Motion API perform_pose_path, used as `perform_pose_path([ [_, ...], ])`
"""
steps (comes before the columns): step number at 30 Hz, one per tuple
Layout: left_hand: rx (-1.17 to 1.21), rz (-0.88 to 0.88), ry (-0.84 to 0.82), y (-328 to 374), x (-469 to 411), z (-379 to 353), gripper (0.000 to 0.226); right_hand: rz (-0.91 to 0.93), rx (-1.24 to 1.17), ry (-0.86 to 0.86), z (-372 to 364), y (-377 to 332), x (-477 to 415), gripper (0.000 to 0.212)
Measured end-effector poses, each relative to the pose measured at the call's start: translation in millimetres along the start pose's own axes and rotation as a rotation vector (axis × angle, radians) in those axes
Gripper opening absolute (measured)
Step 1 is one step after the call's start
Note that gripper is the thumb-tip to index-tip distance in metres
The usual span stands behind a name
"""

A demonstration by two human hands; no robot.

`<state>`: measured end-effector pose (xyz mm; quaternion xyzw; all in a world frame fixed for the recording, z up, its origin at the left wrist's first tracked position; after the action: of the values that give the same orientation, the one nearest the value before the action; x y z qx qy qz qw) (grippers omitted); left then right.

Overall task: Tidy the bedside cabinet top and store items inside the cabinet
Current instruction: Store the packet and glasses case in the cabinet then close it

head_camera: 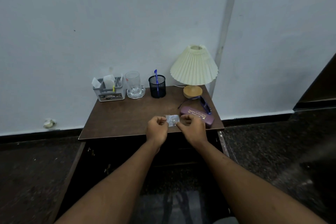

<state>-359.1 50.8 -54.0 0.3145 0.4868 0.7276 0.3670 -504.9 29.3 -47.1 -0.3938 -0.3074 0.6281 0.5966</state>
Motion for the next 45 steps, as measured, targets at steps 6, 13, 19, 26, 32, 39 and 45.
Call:
perform_pose_path([
  [6,-0.09,-0.019,-0.008,2,-14,-9,0.021,0.062,0.124,-0.047,-3,0,-7,0.054],
  [13,-0.112,-0.006,-0.041,-6,-24,-19,0.03,0.102,0.194,-0.108,-8,2,-13,0.041],
  [19,-0.128,0.013,-0.081,-10,-33,-18,0.034,0.12,0.252,-0.105,-17,13,-14,0.022],
  [26,-0.277,0.013,-0.103,-4,-54,-22,0.015,0.243,0.503,-0.128,-27,18,-16,0.023],
  [32,-0.298,0.028,-0.087,3,-61,-31,0.01,0.307,0.637,-0.155,-34,22,-12,0.023],
  [39,-0.2,0.089,0.006,3,-58,-29,0.012,0.304,0.643,-0.156,-35,24,-10,0.024],
  [45,0.041,0.188,-0.029,-5,-49,-16,0.008,0.234,0.493,-0.175,-28,16,-13,0.029],
])
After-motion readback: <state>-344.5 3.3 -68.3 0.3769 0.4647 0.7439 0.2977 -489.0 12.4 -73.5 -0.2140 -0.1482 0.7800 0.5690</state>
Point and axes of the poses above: each hand's wrist, its own x-axis away from the middle knuckle, its own z-axis out of the back of the hand, y = z × x, the point moved 1 cm from there along -x, towards the middle knuckle, and after that the axes turned 1 degree about y, right-handed, at the moved point
